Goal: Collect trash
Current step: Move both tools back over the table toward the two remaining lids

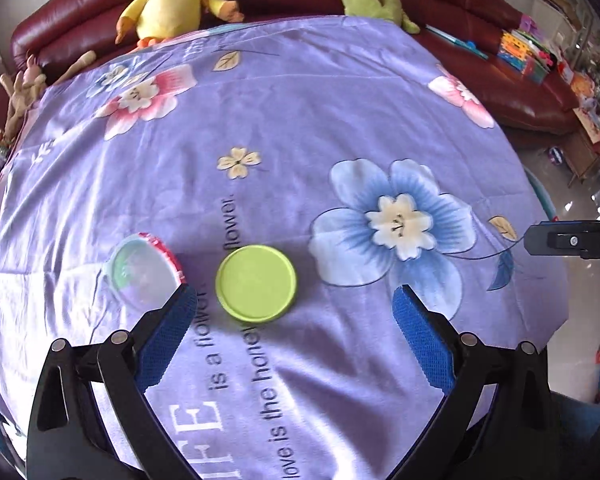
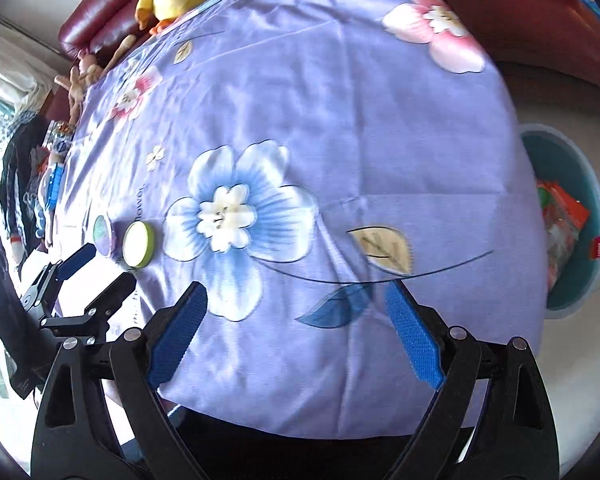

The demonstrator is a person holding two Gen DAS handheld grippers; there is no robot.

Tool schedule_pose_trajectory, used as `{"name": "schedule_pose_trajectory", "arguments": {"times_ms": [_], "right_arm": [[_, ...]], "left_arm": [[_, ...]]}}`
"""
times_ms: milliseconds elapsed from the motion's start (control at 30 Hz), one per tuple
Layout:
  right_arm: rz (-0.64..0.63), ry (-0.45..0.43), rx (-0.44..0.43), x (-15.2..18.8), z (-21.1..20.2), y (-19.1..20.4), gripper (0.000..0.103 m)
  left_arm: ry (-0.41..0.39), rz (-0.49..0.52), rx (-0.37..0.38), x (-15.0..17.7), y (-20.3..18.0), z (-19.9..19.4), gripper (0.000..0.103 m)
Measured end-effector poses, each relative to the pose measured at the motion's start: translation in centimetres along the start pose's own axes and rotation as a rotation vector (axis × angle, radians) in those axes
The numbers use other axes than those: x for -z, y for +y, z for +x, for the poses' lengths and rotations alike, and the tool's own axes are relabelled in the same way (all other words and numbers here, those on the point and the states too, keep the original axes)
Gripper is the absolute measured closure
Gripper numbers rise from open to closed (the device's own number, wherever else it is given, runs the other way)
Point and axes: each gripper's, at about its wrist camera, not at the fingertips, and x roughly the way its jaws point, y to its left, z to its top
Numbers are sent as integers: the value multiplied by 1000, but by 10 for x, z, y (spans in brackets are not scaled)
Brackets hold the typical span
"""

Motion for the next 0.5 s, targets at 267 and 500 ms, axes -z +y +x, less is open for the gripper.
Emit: {"name": "schedule_pose_trajectory", "arguments": {"times_ms": [267,500], "right_arm": [[-168,64,6,-15,51,101,17],[-270,125,0,-20,99,167,46]], "left_arm": [[26,-129,-66,37,89,3,5],[34,-158,-58,55,123,5,5]]}}
